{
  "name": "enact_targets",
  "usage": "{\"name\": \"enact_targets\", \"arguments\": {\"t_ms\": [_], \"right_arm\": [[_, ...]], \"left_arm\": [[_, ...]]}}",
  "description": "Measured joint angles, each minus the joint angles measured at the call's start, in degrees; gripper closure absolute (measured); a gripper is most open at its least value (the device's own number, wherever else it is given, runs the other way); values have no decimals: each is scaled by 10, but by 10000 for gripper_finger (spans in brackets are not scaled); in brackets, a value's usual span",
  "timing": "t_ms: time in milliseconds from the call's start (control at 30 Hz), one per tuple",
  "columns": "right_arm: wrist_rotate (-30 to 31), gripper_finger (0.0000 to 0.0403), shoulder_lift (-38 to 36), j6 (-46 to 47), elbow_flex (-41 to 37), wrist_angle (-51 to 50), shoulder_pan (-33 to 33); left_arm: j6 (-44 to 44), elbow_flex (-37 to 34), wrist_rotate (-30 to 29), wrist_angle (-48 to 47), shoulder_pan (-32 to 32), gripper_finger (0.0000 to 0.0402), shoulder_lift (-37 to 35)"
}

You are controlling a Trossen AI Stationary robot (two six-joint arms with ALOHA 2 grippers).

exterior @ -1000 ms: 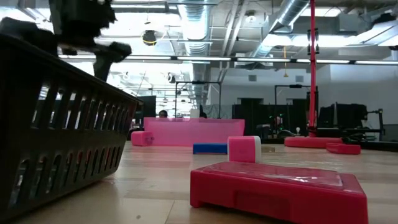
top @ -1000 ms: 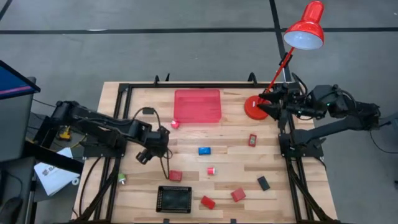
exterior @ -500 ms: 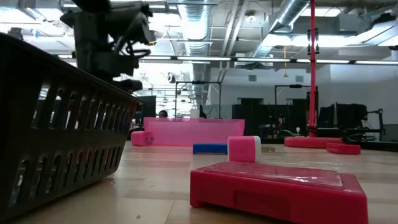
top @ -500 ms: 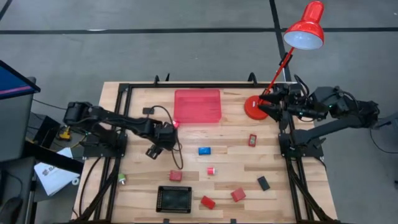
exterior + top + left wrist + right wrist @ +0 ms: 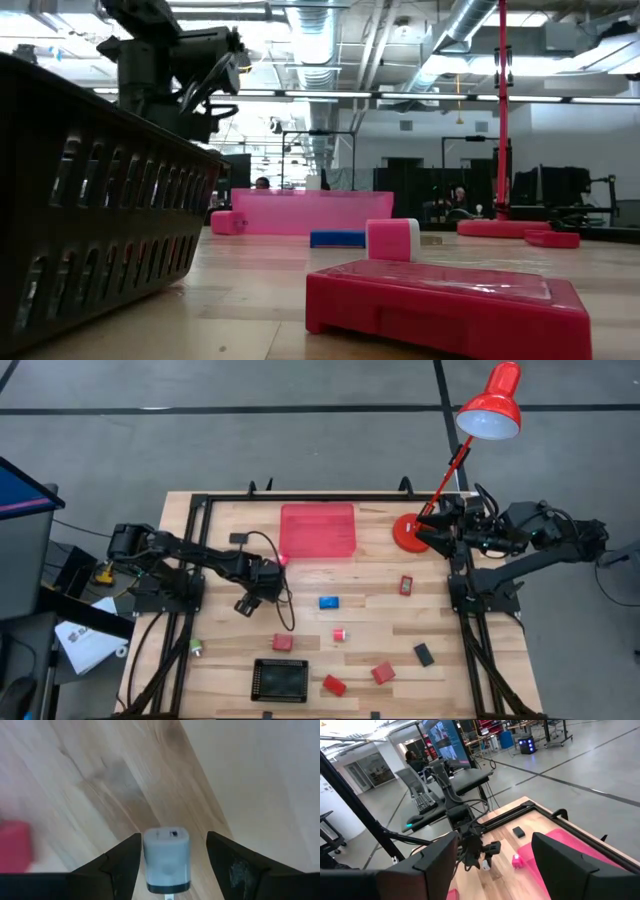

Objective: Pick & Place Office items
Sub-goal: Put the white and black charger adapter into the pink bin

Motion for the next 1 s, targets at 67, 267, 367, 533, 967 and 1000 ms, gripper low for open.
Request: {"name": "enact_targets", "arguments": {"t_ms": [67,267,367,533,967,1000], "right_arm": [[0,154,0,2,0,0,0],[0,154,1,2,0,0,0],[0,154,4,2,0,0,0],[0,154,8,2,0,8,-1],[0,154,28,-3,0,54,-1],[1,154,28,-3,0,56,-1]], "left_arm": [[-13,-11,0,0,0,183,0],[-73,-25,4,17,0,194,-2],[-100,-26,4,17,0,220,-5],[-142,-27,-1,33,0,277,-10],[-412,-25,3,382,36,264,-143],[-453,-25,-18,407,50,267,-149]]}}
